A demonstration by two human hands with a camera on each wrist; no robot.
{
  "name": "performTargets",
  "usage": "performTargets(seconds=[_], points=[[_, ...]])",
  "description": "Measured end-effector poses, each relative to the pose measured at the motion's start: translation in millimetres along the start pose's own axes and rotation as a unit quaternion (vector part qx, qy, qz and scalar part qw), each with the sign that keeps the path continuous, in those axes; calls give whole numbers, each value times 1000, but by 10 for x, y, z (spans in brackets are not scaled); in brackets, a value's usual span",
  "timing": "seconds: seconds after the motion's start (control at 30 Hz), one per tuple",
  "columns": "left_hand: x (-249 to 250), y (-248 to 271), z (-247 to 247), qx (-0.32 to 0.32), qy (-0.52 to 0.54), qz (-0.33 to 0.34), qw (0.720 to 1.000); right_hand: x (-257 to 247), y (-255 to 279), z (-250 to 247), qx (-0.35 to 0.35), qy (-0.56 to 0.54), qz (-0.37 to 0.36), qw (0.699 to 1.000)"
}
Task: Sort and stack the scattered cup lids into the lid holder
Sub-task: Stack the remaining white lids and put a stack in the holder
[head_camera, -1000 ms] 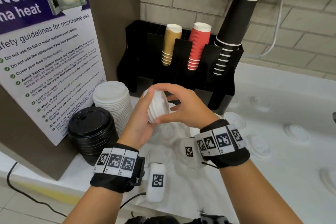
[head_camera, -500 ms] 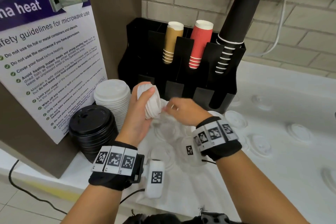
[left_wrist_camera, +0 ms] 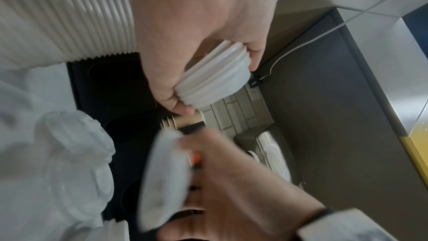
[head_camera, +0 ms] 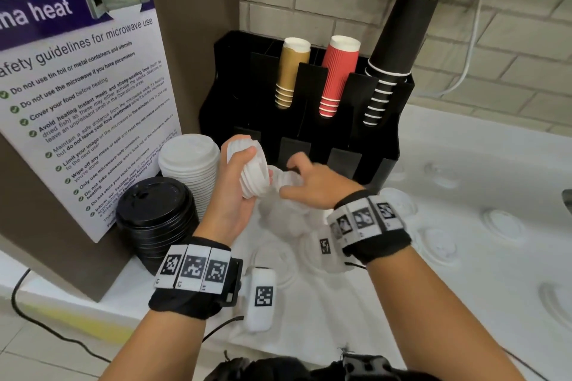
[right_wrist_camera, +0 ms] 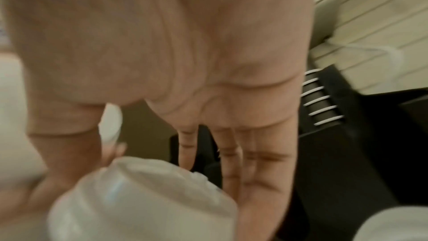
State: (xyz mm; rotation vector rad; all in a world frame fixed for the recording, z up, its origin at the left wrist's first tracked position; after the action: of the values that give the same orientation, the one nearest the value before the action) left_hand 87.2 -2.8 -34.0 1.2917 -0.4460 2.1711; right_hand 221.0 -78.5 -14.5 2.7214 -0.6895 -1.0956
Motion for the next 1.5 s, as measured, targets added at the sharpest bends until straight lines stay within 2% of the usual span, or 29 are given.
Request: performTargets(seconds=[0.1, 0.2, 0.4, 0.67, 0.77, 0.83, 0.9, 0.97, 1.03, 1.07, 1.2, 1.33, 1.43, 1.5], points=[[-3, 34, 44, -21, -40, -17, 999, 9, 214, -165, 69, -201, -79, 974], [-46, 87, 115, -63, -66, -54, 994, -53, 381, -127, 74, -288, -173, 939], [-60, 117, 141, -77, -75, -63, 992, -110, 430, 2, 77, -316, -231, 917], [-80, 150, 119, -72, -77, -53, 993, -126, 406, 97, 95, -323, -251, 907], [-65, 140, 85, -65, -80, -53, 993, -61, 363, 103, 81, -337, -227, 910], [-16, 116, 45, -38, -75, -31, 996, 5, 341, 118, 83, -315, -192, 926], [47, 92, 10, -16, -67, -5, 998, 26, 322, 181, 61, -203, -156, 965], [83, 83, -9, -9, -67, 7, 998, 3, 297, 359, -45, -20, -130, 990], [93, 86, -9, -12, -71, 11, 997, -35, 301, 588, -158, 115, -103, 975], [90, 92, -5, -15, -73, 10, 997, -56, 312, 680, -187, 157, -92, 965], [81, 116, 3, -20, -79, 8, 997, -81, 339, 866, -191, 259, -101, 941], [85, 140, -22, -23, -85, 7, 996, -75, 332, 855, -183, 229, -112, 949], [105, 132, -63, -13, -92, 10, 996, -76, 312, 730, -141, 129, -122, 974], [131, 124, -88, -11, -91, 21, 996, -37, 305, 550, -89, 32, -117, 989]])
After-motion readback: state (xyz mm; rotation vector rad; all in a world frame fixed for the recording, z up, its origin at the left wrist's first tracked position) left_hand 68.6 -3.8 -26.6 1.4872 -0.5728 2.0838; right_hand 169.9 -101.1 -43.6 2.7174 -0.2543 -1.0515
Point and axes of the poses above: each hand's wrist, its own y-axis away from the middle knuckle, its own z-axis out of the palm, x = y × z, the point moved 2 cm from there along -y, towards the middle knuckle, and after that the axes turned 10 degrees about -y, right-handed, at the moved point
